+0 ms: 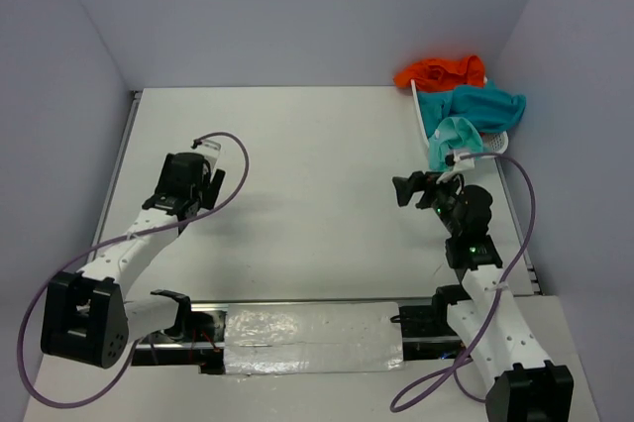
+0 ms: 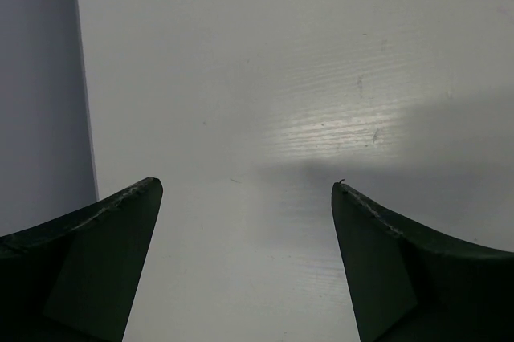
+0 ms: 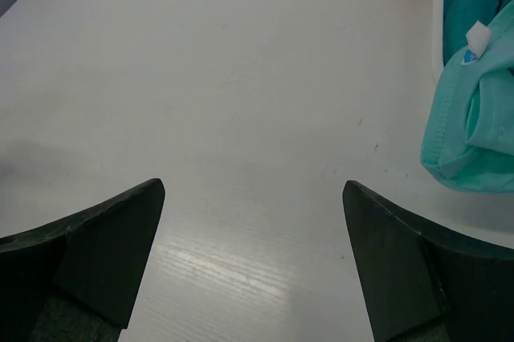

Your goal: Fold and stack the t-shirts

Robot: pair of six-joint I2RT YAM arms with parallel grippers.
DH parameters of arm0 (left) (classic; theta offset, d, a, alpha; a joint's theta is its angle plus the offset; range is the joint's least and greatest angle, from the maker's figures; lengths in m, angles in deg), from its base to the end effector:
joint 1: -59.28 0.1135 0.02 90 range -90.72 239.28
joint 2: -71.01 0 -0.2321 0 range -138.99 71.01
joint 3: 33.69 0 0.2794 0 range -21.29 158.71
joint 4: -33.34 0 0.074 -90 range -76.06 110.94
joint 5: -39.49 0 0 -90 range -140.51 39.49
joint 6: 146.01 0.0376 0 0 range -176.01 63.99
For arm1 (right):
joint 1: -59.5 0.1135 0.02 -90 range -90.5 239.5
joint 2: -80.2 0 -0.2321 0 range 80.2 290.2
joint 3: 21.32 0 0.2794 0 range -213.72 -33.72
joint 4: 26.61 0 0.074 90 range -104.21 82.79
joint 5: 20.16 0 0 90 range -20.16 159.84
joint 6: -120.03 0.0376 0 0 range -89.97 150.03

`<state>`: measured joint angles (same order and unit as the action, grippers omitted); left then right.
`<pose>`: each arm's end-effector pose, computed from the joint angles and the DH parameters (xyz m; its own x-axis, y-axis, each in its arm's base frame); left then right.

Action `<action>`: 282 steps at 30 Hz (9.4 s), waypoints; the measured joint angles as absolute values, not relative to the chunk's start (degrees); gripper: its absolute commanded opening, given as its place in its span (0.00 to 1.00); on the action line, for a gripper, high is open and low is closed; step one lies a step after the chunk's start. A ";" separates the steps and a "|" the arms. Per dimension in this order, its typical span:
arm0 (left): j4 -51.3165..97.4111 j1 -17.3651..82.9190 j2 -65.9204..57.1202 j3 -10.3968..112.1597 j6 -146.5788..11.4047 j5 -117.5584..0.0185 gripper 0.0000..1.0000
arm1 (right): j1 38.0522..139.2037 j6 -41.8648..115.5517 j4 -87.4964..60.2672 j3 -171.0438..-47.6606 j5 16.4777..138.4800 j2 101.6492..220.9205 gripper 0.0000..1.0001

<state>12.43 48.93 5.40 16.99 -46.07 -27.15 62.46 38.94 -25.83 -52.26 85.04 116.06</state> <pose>0.2802 -0.0360 0.1894 -0.5935 0.2695 -0.7584 -0.0496 0.9283 0.3686 0.2192 0.0212 0.2145 -0.1461 0.1421 -0.9790 -0.2913 0.9396 0.1798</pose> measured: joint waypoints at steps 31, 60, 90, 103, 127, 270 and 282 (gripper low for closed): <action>-2.06 49.06 -22.38 48.80 -38.18 -37.80 0.80 | 48.85 49.30 28.05 -158.97 68.45 208.86 0.91; -1.12 49.06 -22.90 48.16 -38.36 -37.36 0.79 | 51.49 40.23 24.77 -160.65 65.19 202.26 0.00; -6.93 68.36 -19.91 70.52 -50.03 -45.08 0.84 | 91.86 43.42 2.94 -142.69 92.16 188.63 0.92; -11.46 61.52 -19.58 56.25 -40.94 -59.20 0.67 | 89.85 46.19 15.24 -122.82 83.82 190.33 0.16; -14.28 36.71 -23.91 36.32 -34.21 -58.08 0.54 | 94.35 48.55 9.69 -117.16 78.88 198.68 0.34; -7.96 47.99 -44.45 112.29 -31.10 -44.42 0.00 | 64.06 43.48 20.66 -165.59 76.93 190.72 0.00; 6.86 47.83 -36.13 100.29 -15.98 -46.98 0.00 | 75.86 32.77 5.95 -131.84 62.13 158.68 0.00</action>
<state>6.86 47.83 -36.13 100.29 -15.98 -46.98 75.86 32.77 5.95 -131.84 62.13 158.68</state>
